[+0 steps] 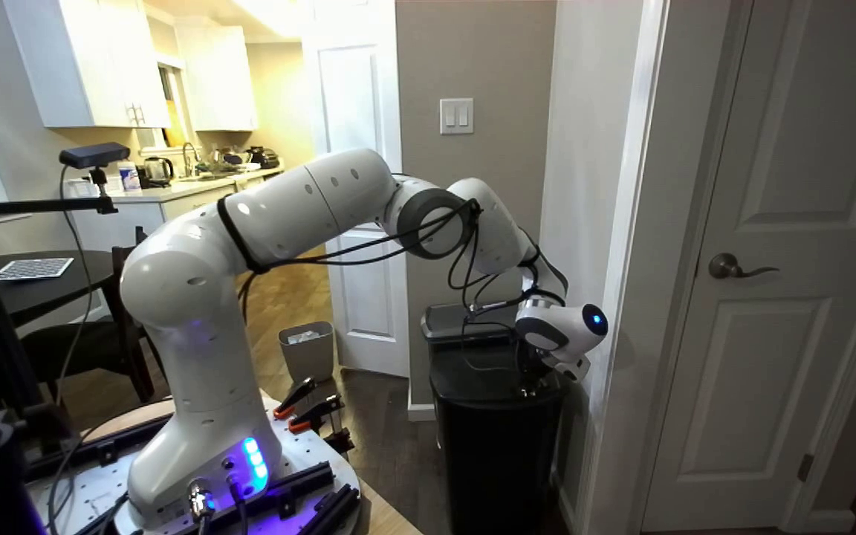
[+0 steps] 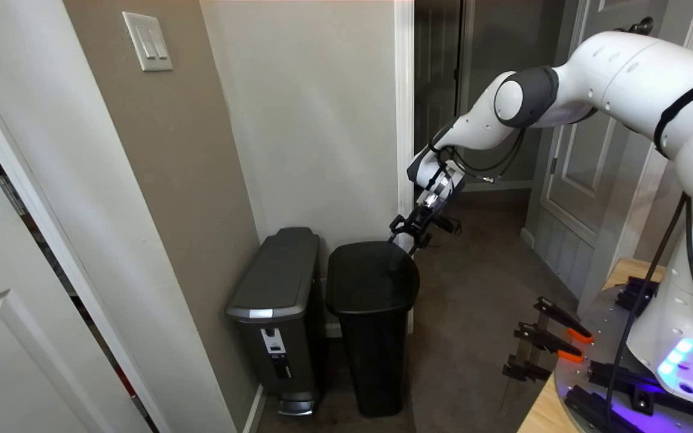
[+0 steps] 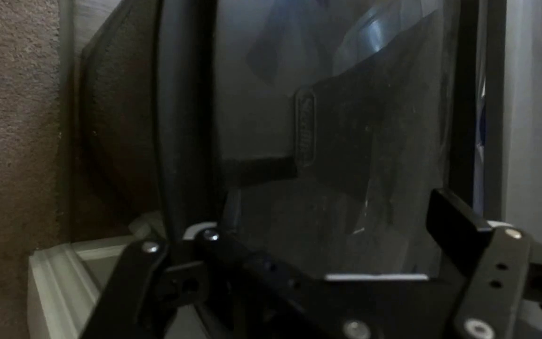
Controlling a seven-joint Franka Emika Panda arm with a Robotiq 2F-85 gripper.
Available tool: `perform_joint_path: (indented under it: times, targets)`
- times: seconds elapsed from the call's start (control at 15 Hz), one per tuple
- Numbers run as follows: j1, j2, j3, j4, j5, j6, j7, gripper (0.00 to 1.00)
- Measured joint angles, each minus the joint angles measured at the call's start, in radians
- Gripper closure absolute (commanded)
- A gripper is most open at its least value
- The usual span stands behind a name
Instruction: Open the lid of the black bin
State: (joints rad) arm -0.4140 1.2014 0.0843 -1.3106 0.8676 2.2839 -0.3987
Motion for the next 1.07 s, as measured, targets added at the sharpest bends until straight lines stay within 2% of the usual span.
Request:
perform_joint_path:
  times: [0.27, 0.47, 1.07]
  targets:
    - [0.026, -0.002, -0.034, 0.004, -0.012, 0.098, 0.06, 0.0]
    - [0.043, -0.002, -0.06, 0.003, -0.06, 0.081, 0.132, 0.0]
    - [0.043, 0.001, -0.061, 0.005, -0.069, 0.077, 0.139, 0.0]
